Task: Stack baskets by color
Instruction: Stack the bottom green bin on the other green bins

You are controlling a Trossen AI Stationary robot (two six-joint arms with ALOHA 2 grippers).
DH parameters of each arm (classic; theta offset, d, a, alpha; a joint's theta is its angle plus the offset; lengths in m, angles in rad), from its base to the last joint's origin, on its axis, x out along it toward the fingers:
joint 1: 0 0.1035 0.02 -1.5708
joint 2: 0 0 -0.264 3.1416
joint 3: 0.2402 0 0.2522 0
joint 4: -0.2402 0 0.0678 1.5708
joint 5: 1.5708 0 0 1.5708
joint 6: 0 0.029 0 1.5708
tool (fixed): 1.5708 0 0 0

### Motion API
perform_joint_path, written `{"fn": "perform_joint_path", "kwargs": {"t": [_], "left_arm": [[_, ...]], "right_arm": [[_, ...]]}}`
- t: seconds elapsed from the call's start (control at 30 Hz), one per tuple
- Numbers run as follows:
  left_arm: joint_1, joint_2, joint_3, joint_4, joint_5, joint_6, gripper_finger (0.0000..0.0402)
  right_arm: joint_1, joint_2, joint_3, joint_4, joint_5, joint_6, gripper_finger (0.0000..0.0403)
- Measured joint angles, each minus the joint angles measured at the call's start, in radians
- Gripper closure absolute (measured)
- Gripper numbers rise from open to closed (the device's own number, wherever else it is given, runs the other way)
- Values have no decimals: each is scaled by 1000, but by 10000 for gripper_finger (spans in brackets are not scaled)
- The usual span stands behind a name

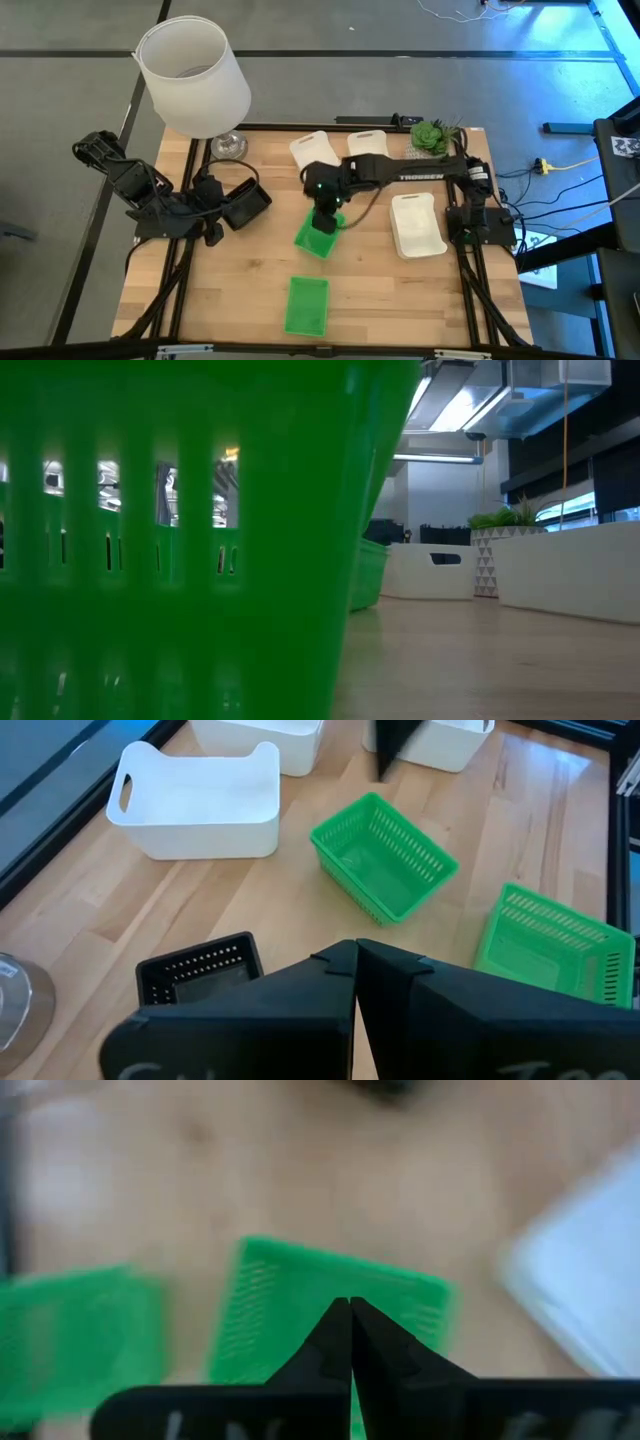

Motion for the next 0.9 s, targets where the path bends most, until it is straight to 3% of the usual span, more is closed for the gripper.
{"fn": "perform_joint_path", "kwargs": {"t": [0.1, 0.37, 0.9], "left_arm": [[0, 0, 0, 0, 0, 6, 401], [0, 0, 0, 0, 5, 32, 401], [0, 0, 0, 0, 47, 87, 401]], "right_arm": [[44, 0, 32, 9, -77, -83, 403], [138, 2, 4, 38, -88, -63, 392], [252, 4, -149, 312, -114, 57, 302]]}}
